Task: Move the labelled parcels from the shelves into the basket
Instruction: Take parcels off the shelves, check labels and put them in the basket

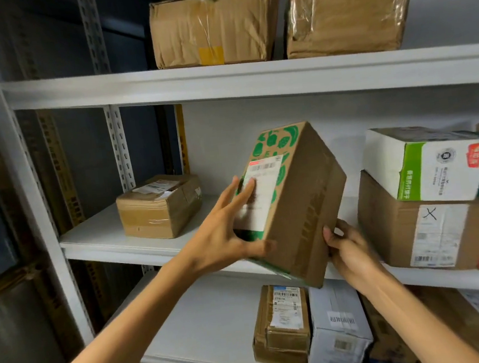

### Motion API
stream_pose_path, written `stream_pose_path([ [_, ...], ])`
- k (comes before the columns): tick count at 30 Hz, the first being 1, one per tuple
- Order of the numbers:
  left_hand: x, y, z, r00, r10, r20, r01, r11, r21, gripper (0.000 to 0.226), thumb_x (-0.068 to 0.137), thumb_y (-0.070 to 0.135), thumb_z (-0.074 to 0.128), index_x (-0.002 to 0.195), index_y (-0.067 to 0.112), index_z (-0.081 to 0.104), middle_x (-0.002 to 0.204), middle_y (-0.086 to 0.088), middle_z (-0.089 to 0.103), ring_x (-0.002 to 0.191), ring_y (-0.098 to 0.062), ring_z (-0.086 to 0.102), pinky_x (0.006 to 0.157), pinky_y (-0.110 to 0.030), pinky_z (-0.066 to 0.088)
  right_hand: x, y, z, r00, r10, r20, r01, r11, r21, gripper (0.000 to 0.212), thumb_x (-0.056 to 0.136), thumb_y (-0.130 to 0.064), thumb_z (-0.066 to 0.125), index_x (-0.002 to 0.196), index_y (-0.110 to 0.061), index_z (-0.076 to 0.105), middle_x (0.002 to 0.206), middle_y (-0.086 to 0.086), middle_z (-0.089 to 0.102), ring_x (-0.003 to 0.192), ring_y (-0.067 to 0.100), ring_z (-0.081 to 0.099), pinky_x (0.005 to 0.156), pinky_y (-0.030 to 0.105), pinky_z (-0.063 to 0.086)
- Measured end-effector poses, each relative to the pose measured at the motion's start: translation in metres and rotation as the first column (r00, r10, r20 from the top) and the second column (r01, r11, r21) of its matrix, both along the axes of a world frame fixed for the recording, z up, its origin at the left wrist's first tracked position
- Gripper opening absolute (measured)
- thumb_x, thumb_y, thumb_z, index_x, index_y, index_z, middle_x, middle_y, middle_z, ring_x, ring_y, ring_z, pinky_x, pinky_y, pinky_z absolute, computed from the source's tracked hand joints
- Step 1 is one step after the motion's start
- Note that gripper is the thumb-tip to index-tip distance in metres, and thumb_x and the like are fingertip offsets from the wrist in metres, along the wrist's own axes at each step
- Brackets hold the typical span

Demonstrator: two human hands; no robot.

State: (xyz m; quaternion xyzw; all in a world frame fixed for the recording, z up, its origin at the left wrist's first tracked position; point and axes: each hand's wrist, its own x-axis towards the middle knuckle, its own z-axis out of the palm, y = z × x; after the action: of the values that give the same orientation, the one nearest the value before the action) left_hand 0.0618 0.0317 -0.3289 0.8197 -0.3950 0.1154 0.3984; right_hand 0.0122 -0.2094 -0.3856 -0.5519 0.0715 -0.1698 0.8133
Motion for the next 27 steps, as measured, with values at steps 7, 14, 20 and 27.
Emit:
stream_pose_path([
  [7, 0.026, 0.01, -0.018, 0.691, -0.46, -0.558, -0.113, 0.693, -0.712, 0.058, 0.078, 0.047, 0.051, 0.13, 0.02, 0.05, 0.112, -0.012, 0.061, 0.095, -0.024, 0.063, 0.078, -0.035, 0.051, -0.037, 0.019, 0.037, 0.941, 0.161, 0.297, 0.003, 0.875, -0.483, 0.08, 0.065, -0.047, 0.079, 0.138, -0.036, 0.047, 0.136, -0.008, 0.057, 0.126, 0.006, 0.051, 0.098, 0.021, 0.043],
  [14, 0.024, 0.011, -0.02, 0.435, -0.713, -0.55, -0.108, 0.565, -0.818, 0.083, 0.074, 0.081, 0.03, 0.123, 0.024, 0.065, 0.129, -0.016, 0.06, 0.116, -0.036, 0.059, 0.087, -0.054, 0.052, -0.039, 0.036, 0.061, 0.873, 0.099, 0.477, 0.439, 0.264, -0.859, 0.101, 0.068, -0.067, 0.067, 0.151, -0.044, 0.014, 0.154, -0.021, 0.025, 0.139, -0.006, 0.023, 0.105, 0.008, 0.026],
  [20, 0.035, 0.008, 0.021, 0.738, -0.458, -0.495, 0.018, 0.747, -0.664, 0.072, 0.081, 0.078, 0.03, 0.125, 0.03, 0.06, 0.127, -0.003, 0.064, 0.126, -0.025, 0.051, 0.114, -0.053, 0.021, -0.02, 0.027, 0.126, 0.894, -0.163, 0.418, 0.447, 0.418, -0.791, 0.05, 0.074, -0.075, 0.05, 0.096, -0.032, 0.064, 0.082, -0.016, 0.068, 0.081, 0.005, 0.066, 0.056, 0.015, 0.046],
  [27, 0.057, 0.013, 0.011, 0.764, -0.417, -0.492, 0.054, 0.802, -0.596, 0.094, 0.064, 0.08, 0.062, 0.142, 0.03, 0.042, 0.148, -0.001, 0.044, 0.14, -0.024, 0.032, 0.117, -0.054, 0.015, -0.012, 0.018, 0.122, 0.941, -0.085, 0.327, 0.327, 0.467, -0.821, 0.031, 0.08, -0.05, 0.071, 0.1, -0.027, 0.063, 0.093, -0.013, 0.069, 0.087, 0.006, 0.065, 0.062, 0.014, 0.048],
])
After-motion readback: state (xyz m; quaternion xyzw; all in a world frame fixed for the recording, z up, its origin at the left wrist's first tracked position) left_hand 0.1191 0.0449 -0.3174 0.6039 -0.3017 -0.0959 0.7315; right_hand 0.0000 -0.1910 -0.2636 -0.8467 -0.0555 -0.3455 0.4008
